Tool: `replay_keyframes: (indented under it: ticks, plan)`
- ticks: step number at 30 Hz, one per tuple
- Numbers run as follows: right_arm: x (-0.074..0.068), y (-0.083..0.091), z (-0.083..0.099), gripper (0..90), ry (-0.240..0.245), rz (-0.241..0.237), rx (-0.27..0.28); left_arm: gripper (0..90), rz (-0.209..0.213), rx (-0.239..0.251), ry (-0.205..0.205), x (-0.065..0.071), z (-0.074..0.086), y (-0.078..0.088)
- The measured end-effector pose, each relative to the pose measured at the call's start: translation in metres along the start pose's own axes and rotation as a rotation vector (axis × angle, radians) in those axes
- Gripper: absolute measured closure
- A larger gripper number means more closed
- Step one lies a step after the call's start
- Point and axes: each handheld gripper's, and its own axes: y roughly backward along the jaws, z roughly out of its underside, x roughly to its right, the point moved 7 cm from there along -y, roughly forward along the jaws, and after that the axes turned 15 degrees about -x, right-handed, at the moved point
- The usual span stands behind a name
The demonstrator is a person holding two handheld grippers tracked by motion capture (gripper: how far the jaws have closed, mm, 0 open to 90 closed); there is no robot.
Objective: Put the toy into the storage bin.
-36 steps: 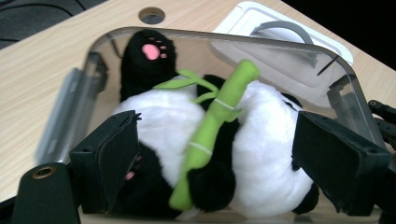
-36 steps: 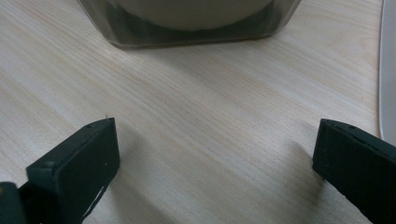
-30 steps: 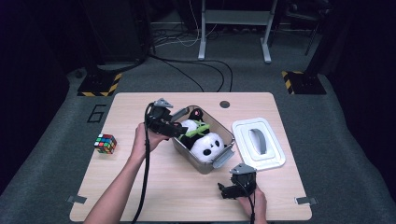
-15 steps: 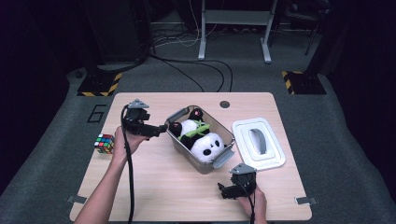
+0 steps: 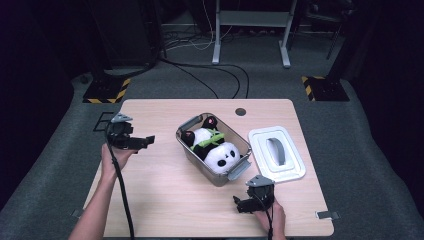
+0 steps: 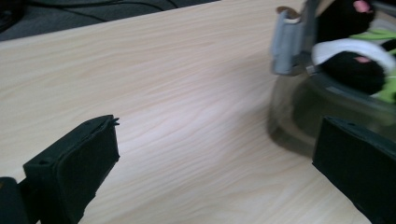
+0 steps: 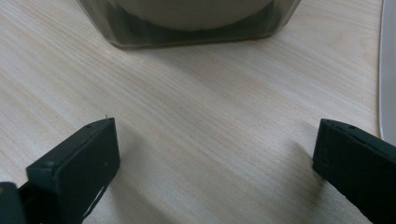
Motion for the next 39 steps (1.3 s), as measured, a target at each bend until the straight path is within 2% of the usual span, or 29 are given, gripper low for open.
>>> replay_keyframes:
  ticks: [6,10,14,17,24,27,28,29,33,34,35,37,39]
  plan:
    - [0.000,0.000,0.000,0.0,0.003,0.000,-0.001,0.2,-0.047,0.005,0.082,-0.043,0.017,-0.003]
    - [0.000,0.000,0.000,0.0,0.002,-0.001,-0.001,0.2,-0.083,-0.010,0.131,-0.072,0.030,-0.008]
    - [0.000,0.000,0.000,0.0,0.003,-0.001,-0.001,0.2,-0.102,-0.028,0.187,-0.093,0.043,-0.016]
    - [0.000,0.000,0.000,0.0,0.002,0.000,-0.002,0.2,-0.122,-0.040,0.205,-0.103,0.053,-0.022]
    - [0.000,0.000,0.000,0.0,0.001,0.000,-0.001,2.2,-0.147,-0.065,0.215,-0.111,0.069,-0.035]
    - [0.000,0.000,0.000,0.0,0.001,0.000,-0.002,9.9,-0.154,-0.057,0.217,-0.116,0.075,-0.037]
    - [0.000,0.000,0.000,0.0,0.001,0.000,-0.001,15.4,-0.150,-0.051,0.219,-0.117,0.076,-0.038]
    - [0.000,0.000,0.000,0.0,0.001,0.000,-0.001,17.1,-0.140,-0.050,0.224,-0.117,0.079,-0.040]
    - [0.000,0.000,0.000,0.0,0.001,0.000,0.000,21.8,-0.152,-0.073,0.216,-0.118,0.085,-0.046]
    - [0.000,0.000,0.000,0.0,0.002,0.001,-0.001,24.0,-0.161,-0.082,0.224,-0.119,0.086,-0.046]
    - [0.000,0.000,0.000,0.0,0.001,0.000,-0.001,30.3,-0.165,-0.080,0.227,-0.120,0.088,-0.047]
    - [0.000,0.000,0.000,0.0,0.002,0.000,-0.002,31.3,-0.169,-0.065,0.225,-0.120,0.089,-0.048]
    - [0.000,0.000,0.000,0.0,0.001,0.000,-0.001,32.1,-0.172,-0.070,0.220,-0.119,0.088,-0.047]
